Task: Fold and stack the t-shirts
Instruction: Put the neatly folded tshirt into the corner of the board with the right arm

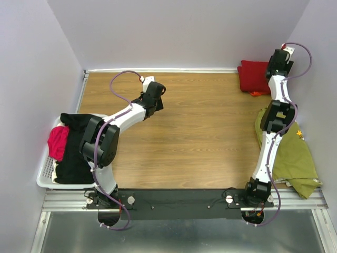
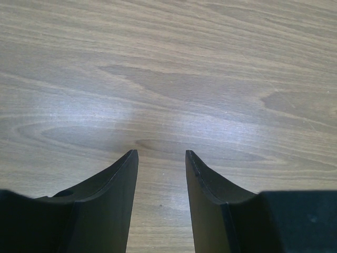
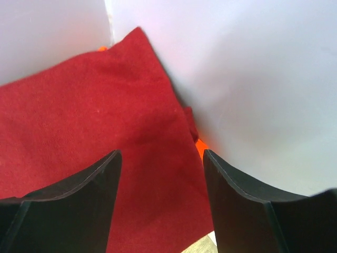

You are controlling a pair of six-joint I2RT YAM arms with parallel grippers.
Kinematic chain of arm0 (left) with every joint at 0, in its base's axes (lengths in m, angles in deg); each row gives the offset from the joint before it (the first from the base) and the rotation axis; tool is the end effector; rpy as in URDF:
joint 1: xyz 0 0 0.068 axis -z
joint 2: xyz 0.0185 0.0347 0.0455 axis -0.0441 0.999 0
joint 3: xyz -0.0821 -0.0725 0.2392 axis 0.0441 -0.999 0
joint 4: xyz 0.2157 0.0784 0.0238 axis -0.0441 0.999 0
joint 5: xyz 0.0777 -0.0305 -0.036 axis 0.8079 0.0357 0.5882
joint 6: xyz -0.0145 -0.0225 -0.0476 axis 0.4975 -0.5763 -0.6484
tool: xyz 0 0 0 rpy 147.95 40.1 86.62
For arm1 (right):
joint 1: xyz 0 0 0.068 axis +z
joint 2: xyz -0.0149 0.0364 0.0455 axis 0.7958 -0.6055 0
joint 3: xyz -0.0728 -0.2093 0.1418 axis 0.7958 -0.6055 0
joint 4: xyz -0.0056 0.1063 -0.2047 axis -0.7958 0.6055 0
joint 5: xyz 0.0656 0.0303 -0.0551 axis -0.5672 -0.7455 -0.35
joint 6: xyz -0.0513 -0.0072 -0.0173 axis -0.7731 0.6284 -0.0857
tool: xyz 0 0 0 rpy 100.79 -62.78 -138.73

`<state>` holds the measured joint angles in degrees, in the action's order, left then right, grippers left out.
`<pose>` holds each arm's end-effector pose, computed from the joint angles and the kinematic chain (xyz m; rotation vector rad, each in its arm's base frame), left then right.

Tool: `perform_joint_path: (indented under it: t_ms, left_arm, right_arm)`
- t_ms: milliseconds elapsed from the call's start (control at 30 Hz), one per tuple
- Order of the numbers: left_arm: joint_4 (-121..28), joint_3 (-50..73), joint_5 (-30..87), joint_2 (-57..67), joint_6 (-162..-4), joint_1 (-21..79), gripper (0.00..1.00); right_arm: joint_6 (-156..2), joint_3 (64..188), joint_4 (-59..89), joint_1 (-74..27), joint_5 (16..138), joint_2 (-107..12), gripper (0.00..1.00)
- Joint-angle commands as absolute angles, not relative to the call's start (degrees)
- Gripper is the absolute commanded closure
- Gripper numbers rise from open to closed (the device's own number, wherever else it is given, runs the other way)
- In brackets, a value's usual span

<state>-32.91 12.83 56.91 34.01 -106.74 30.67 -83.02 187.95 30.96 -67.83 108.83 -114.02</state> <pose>0.3376 -0.1662 0.2297 -0.3144 2.2378 -0.1811 0.5276 -0.1577 0.2216 0.5426 1.9662 -0.5840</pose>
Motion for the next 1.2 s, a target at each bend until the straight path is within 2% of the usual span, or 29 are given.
perform_joint_path:
  t_ms: [0, 200, 333, 467, 567, 600, 667, 700, 767, 800, 1167]
  left_arm:
    - [-35.76, 12.42, 56.30, 33.76, -105.20, 31.00, 0.50]
    - [-40.15, 9.35, 56.57, 31.12, -103.71, 31.18, 0.50]
    - [-47.42, 5.13, 55.33, 26.39, -100.37, 31.62, 0.50]
    - [-50.26, 2.13, 58.32, 21.81, -97.03, 33.20, 0.46]
    - [-51.75, -0.06, 59.55, 17.86, -95.53, 33.64, 0.39]
    - [-52.19, -1.46, 59.38, 16.89, -95.27, 33.82, 0.34]
    - [-53.25, -2.87, 60.08, 13.55, -95.27, 34.17, 0.29]
    - [-53.60, -4.27, 60.08, 12.50, -95.18, 34.26, 0.20]
    - [-53.34, -5.25, 60.78, 10.30, -95.27, 34.43, 0.12]
    - [-52.99, -6.21, 61.31, 9.77, -95.27, 34.43, 0.02]
    - [-53.87, -14.21, 66.05, 2.38, -95.45, 35.66, 0.02]
  right_arm:
    - [-80.68, 189.09, 29.59, -67.50, 112.08, -109.24, 0.28]
    - [-80.51, 184.79, 29.24, -63.99, 111.04, -101.42, 0.28]
    - [-79.19, 176.71, 29.33, -60.39, 108.23, -93.43, 0.28]
    - [-77.26, 164.00, 29.33, -56.52, 100.51, -84.12, 0.27]
    - [-76.20, 156.77, 29.06, -53.09, 95.41, -76.64, 0.20]
    - [-76.11, 151.44, 28.54, -50.91, 94.34, -74.89, 0.11]
    - [-76.11, 145.88, 26.18, -48.70, 93.02, -68.82, 0.04]
    - [-76.98, 140.02, 25.29, -46.34, 92.84, -66.63, 0.00]
    - [-77.25, 134.63, 23.01, -44.13, 92.67, -60.91, 0.00]
    - [-76.99, 132.60, 22.74, -42.21, 92.40, -59.33, 0.00]
    - [-72.51, 100.79, 17.20, -32.96, 97.49, -37.97, 0.00]
